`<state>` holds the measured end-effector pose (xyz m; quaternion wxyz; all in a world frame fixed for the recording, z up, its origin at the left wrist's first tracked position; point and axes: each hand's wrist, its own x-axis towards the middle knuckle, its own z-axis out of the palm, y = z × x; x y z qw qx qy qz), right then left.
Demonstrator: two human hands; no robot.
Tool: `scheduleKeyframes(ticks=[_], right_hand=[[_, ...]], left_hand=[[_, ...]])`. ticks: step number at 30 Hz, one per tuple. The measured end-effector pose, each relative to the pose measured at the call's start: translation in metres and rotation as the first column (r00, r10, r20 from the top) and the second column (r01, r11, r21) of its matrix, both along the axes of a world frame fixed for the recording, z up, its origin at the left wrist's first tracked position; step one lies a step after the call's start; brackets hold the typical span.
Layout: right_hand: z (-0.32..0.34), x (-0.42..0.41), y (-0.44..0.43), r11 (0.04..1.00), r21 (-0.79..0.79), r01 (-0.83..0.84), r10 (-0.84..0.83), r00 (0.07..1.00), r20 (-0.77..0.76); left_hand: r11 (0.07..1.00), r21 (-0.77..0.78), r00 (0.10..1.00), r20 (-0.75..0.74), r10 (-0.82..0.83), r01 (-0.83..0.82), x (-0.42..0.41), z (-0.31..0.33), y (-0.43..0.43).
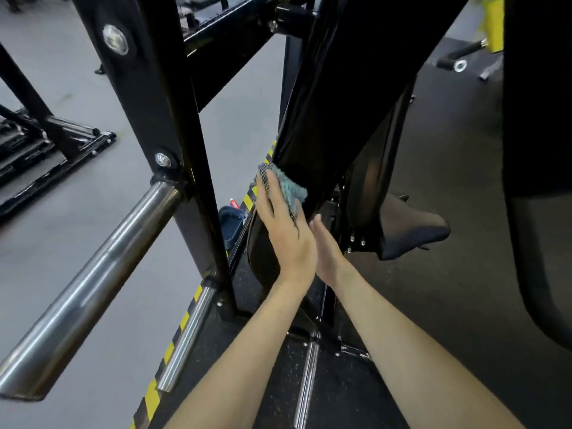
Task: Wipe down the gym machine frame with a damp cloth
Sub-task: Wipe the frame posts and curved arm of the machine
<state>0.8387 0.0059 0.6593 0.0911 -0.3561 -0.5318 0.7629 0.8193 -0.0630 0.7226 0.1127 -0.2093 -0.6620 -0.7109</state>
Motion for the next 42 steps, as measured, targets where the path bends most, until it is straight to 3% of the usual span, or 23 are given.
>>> scheduleKeyframes(ticks=[2,5,7,9,12,14,15,16,18,20,22,24,26,29,34,37,40,42], right_hand=[[0.001,-0.005,0.006,0.998,0.02,-0.064,0.064,0.998,0.015],[-0.004,-0.007,0.017,0.982,0.112,-0.151,0.142,0.986,0.088],[-0.014,-0.006,0.024,0.965,0.14,-0.22,0.203,0.971,0.127],[-0.022,-0.004,0.026,0.955,0.144,-0.26,0.245,0.962,0.117],[-0.031,-0.008,0.02,0.94,0.129,-0.315,0.311,0.949,0.054],[-0.041,-0.012,0.017,0.94,0.126,-0.317,0.313,0.948,0.048],[-0.041,-0.013,0.014,0.943,0.131,-0.307,0.302,0.952,0.055],[-0.041,-0.013,0.011,0.948,0.138,-0.286,0.281,0.958,0.057],[-0.042,-0.014,0.008,0.951,0.179,-0.251,0.24,0.968,0.077],[-0.043,-0.014,0.007,0.943,0.223,-0.247,0.233,0.968,0.091],[-0.043,-0.013,0.008,0.929,0.267,-0.256,0.242,0.966,0.087],[-0.047,-0.013,0.008,0.936,0.249,-0.249,0.26,0.966,-0.009],[-0.056,-0.011,-0.001,0.946,0.214,-0.243,0.271,0.956,-0.113],[-0.069,-0.011,-0.009,0.947,0.234,-0.218,0.255,0.957,-0.139],[-0.086,-0.01,-0.005,0.938,0.326,-0.115,0.208,0.941,-0.267],[-0.101,-0.013,-0.013,0.909,0.398,-0.127,0.263,0.913,-0.311],[-0.116,-0.018,-0.011,0.869,0.482,-0.112,0.312,0.88,-0.358],[-0.119,-0.018,-0.013,0.847,0.526,-0.07,0.322,0.856,-0.405]], left_hand=[[0.995,0.013,0.995,0.028,0.096,-0.096,-0.011,-0.036,0.01],[0.965,0.073,0.881,0.428,0.199,-0.253,-0.019,-0.119,0.003],[0.957,0.112,0.817,0.552,0.165,-0.269,-0.013,-0.138,0.0],[0.946,0.177,0.864,0.478,0.159,-0.272,-0.009,-0.114,0.005],[0.974,0.138,0.98,0.116,0.164,-0.179,0.0,-0.061,0.015],[0.979,0.077,0.982,0.007,0.189,-0.189,-0.009,-0.073,0.016],[0.968,0.035,0.966,0.069,0.247,-0.25,-0.018,-0.097,0.013],[0.956,0.001,0.93,0.228,0.287,-0.294,-0.023,-0.122,0.009],[0.947,-0.089,0.758,0.579,0.301,-0.308,-0.028,-0.169,-0.001],[0.947,-0.076,0.648,0.712,0.271,-0.312,-0.021,-0.185,-0.002],[0.938,0.068,0.748,0.624,0.227,-0.341,-0.012,-0.165,0.005],[0.942,0.16,0.906,0.36,0.222,-0.295,-0.003,-0.14,0.012],[0.969,0.097,0.972,0.085,0.218,-0.226,-0.002,-0.13,0.016],[0.978,0.062,0.978,-0.053,0.202,-0.199,-0.014,-0.16,0.008],[0.988,0.048,0.989,0.028,0.145,-0.146,-0.015,-0.239,-0.008],[0.976,-0.027,0.954,-0.22,0.203,-0.214,-0.028,-0.215,-0.004],[0.972,-0.046,0.856,-0.486,0.179,-0.23,-0.048,-0.156,0.005],[0.971,-0.02,0.804,-0.564,0.187,-0.24,-0.055,-0.147,0.009]])
